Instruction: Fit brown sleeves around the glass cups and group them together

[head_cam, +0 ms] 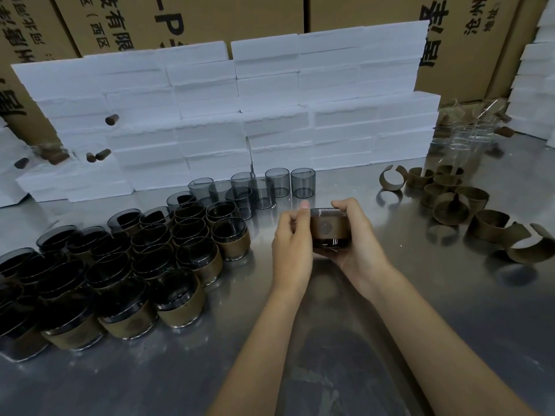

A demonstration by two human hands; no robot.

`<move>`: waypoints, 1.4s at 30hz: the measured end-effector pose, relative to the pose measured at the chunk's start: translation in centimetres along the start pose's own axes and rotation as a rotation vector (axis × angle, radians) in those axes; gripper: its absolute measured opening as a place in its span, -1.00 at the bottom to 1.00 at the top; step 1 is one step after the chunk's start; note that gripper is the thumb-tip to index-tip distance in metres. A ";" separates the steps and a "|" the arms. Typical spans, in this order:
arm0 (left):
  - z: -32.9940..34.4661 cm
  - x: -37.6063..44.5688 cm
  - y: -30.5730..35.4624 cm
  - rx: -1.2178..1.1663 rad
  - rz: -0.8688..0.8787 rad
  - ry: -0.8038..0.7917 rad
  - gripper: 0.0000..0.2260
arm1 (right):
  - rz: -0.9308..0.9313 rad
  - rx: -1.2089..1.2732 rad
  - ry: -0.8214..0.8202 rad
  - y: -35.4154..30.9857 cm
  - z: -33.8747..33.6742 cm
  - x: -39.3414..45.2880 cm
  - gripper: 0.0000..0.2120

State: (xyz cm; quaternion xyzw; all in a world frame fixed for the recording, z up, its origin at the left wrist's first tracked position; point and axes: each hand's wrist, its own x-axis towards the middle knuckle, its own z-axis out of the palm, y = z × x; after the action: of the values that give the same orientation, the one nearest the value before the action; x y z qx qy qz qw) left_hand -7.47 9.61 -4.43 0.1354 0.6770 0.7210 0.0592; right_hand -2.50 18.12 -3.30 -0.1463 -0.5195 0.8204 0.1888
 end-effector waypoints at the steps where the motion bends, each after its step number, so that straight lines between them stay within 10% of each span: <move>1: 0.1 -0.1 0.0 -0.050 -0.024 -0.028 -0.71 | 0.001 -0.010 -0.009 0.0 0.0 0.0 -0.70; 19: -1.9 0.3 0.9 0.123 0.003 -0.314 -0.58 | 0.079 0.046 -0.127 0.2 -0.5 0.5 -0.63; 26: -4.5 0.3 0.7 1.098 0.391 -0.045 -0.43 | 0.038 -0.137 0.137 0.9 -0.9 1.4 -0.78; 42: -4.4 0.3 1.0 1.275 0.367 0.260 -0.48 | 0.053 -0.104 0.262 1.3 -1.6 2.2 -0.76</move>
State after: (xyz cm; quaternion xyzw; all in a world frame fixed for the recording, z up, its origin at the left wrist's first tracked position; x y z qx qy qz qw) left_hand -8.86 5.34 -3.65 0.1690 0.9376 0.1893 -0.2377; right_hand -3.98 19.92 -5.30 -0.2752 -0.5281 0.7711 0.2255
